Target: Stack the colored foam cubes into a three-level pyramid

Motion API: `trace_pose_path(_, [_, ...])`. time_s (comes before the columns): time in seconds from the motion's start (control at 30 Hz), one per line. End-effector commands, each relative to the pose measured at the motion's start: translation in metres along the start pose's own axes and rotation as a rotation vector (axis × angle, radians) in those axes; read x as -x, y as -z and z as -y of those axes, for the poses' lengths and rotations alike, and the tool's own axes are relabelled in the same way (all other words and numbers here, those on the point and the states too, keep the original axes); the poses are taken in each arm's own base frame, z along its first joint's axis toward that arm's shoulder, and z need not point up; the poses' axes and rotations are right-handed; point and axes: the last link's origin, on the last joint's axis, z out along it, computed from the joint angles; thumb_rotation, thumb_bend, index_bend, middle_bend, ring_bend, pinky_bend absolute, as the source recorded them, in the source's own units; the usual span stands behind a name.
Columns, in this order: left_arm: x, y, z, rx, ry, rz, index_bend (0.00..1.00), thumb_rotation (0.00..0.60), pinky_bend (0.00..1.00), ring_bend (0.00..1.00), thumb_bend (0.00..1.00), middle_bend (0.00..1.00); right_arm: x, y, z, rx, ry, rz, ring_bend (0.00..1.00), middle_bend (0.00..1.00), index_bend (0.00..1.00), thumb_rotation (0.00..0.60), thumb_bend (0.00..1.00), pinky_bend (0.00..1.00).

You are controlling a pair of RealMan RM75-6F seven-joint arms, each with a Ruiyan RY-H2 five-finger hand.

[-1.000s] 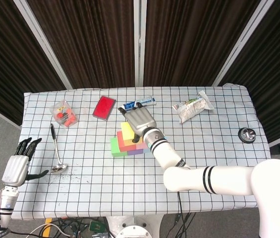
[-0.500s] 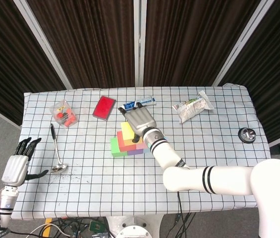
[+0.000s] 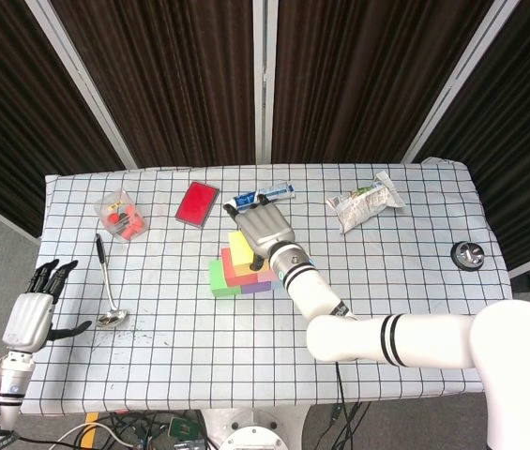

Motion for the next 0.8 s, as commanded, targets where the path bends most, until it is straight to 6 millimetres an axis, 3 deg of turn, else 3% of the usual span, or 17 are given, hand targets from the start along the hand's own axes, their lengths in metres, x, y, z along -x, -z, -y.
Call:
trace_pose_path(0.03, [-0.0003, -0.0001, -0.0001, 0.001, 0.001, -0.001, 0.07, 0.600, 0.06, 0.00, 0.00, 0.12, -0.0001, 0.0001, 0.0001, 0.000, -0.001, 0.000, 0.19, 0.56, 0.00, 0.600, 0.11, 0.00])
trace_pose_path(0.17, [-0.0003, -0.0002, -0.0002, 0.001, 0.002, 0.000, 0.07, 0.600, 0.06, 0.00, 0.00, 0.12, 0.0005, 0.0006, -0.0003, -0.003, -0.002, 0.004, 0.18, 0.53, 0.00, 0.600, 0.09, 0.00])
trace_pose_path(0.4, [-0.0006, -0.0005, -0.0005, 0.002, 0.004, -0.001, 0.07, 0.600, 0.06, 0.00, 0.00, 0.12, 0.0001, 0.0017, -0.0018, -0.016, -0.022, 0.022, 0.06, 0.29, 0.00, 0.600, 0.00, 0.00])
trace_pose_path(0.8, [-0.0011, -0.0002, -0.0004, 0.002, 0.005, -0.002, 0.07, 0.600, 0.06, 0.00, 0.00, 0.11, -0.0035, 0.0059, -0.0030, -0.028, -0.044, 0.028, 0.04, 0.24, 0.00, 0.600, 0.00, 0.00])
